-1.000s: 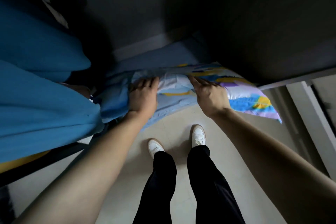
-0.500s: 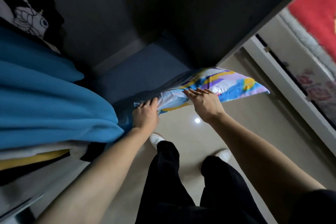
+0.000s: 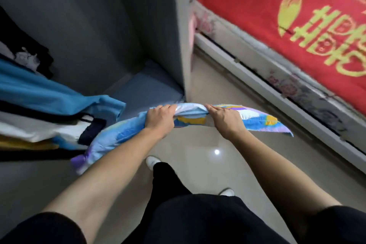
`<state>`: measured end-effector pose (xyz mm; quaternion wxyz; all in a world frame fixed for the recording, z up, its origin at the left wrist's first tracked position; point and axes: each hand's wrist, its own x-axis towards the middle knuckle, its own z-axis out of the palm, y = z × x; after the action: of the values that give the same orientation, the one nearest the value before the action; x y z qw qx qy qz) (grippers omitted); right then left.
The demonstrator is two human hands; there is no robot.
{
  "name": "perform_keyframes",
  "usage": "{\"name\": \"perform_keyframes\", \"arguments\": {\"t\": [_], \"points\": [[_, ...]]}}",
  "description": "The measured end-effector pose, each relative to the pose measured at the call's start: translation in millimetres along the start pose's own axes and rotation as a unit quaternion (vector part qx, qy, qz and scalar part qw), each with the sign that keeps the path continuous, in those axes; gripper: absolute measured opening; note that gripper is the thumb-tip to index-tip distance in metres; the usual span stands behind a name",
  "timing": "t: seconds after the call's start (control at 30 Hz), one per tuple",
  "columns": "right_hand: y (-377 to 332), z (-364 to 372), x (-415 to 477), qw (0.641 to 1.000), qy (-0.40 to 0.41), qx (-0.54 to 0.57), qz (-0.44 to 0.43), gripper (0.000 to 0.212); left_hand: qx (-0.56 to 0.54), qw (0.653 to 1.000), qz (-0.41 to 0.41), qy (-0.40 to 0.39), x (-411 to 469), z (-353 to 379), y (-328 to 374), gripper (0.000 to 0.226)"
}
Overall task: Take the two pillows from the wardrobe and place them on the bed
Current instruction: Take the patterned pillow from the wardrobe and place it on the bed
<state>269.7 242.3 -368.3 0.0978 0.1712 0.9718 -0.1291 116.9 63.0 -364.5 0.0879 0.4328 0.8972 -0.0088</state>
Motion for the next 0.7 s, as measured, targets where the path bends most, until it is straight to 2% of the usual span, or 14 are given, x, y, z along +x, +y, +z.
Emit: {"name": "perform_keyframes", "arguments": {"t": [0.13, 0.17, 0.27, 0.3, 0.33, 0.47, 0.7], "points": [[99.6, -52.6, -71.4, 0.994, 0.059, 0.046, 0.086, 0.055, 0.016, 0.997, 0.072, 0.030, 35.0, -56.5, 125.0, 0.025], [130.0, -68.7, -91.2, 0.989, 0.070, 0.061, 0.113, 0.063, 0.017, 0.994, 0.096, 0.043, 44.3, -74.1, 161.1, 0.024], [161.0, -93.0, -101.1, 0.990, 0.040, 0.073, 0.118, 0.103, -0.003, 0.991, 0.115, 0.068, 60.2, -96.2, 190.3, 0.030], [176.4, -105.4, -109.7, 0.988, 0.048, 0.070, 0.128, 0.108, -0.004, 0.986, 0.136, 0.093, 68.9, -104.4, 207.9, 0.031], [192.0, -119.0, -114.3, 0.986, 0.065, 0.063, 0.143, 0.106, -0.003, 0.982, 0.156, 0.111, 80.8, -115.0, 224.6, 0.030], [243.7, -165.4, -100.7, 0.964, 0.198, -0.009, 0.180, 0.065, -0.018, 0.961, 0.201, 0.187, 137.1, -158.1, 267.8, 0.027], [299.9, -245.1, -14.7, 0.938, 0.282, -0.077, 0.185, 0.050, -0.060, 0.929, 0.251, 0.264, 258.3, -204.6, 275.3, 0.025]]}}
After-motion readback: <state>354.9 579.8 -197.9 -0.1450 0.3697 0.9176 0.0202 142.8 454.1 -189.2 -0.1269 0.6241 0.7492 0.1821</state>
